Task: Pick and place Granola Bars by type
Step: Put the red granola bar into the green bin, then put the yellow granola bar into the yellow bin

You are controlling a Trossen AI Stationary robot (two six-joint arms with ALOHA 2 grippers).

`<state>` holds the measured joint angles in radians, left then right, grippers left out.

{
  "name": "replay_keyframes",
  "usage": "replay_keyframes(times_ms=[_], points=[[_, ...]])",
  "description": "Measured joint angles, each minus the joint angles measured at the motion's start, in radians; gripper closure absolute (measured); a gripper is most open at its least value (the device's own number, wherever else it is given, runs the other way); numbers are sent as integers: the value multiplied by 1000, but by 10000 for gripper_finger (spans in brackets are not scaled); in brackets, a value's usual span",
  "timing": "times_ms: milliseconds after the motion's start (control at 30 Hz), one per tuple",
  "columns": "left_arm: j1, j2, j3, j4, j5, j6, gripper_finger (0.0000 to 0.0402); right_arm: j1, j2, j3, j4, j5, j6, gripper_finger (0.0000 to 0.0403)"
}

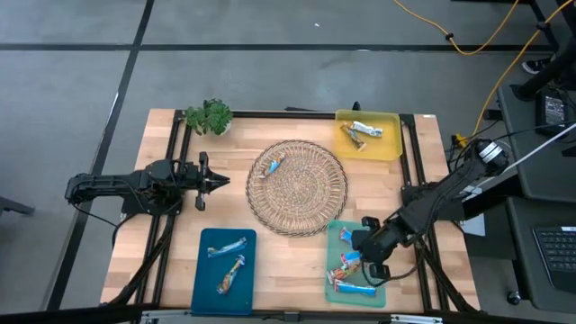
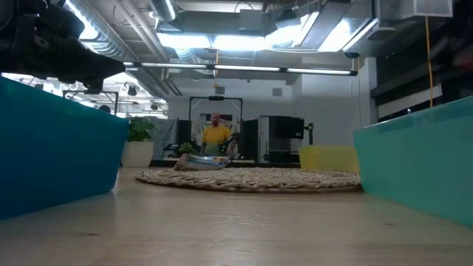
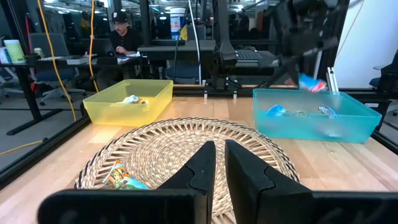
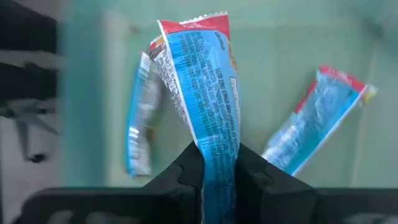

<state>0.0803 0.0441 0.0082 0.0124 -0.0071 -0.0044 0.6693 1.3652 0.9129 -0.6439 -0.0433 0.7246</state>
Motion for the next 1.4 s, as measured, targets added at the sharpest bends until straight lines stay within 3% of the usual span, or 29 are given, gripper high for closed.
replay_keyframes(times_ms=[300, 533, 967, 1167, 1400], points=[[0, 0, 0, 0, 0, 0, 370, 0, 122, -38, 74, -2, 2, 344], [0, 0, 0, 0, 0, 0, 370, 0, 136, -38, 105, -2, 5, 338], [0, 0, 0, 0, 0, 0, 370, -1, 131, -38, 102, -33, 29, 233], [0, 0, 0, 0, 0, 0, 370, -5, 131, 43, -35, -63, -18, 212], [0, 0, 0, 0, 0, 0, 370, -38, 131, 235, -295, 16, -191, 211]])
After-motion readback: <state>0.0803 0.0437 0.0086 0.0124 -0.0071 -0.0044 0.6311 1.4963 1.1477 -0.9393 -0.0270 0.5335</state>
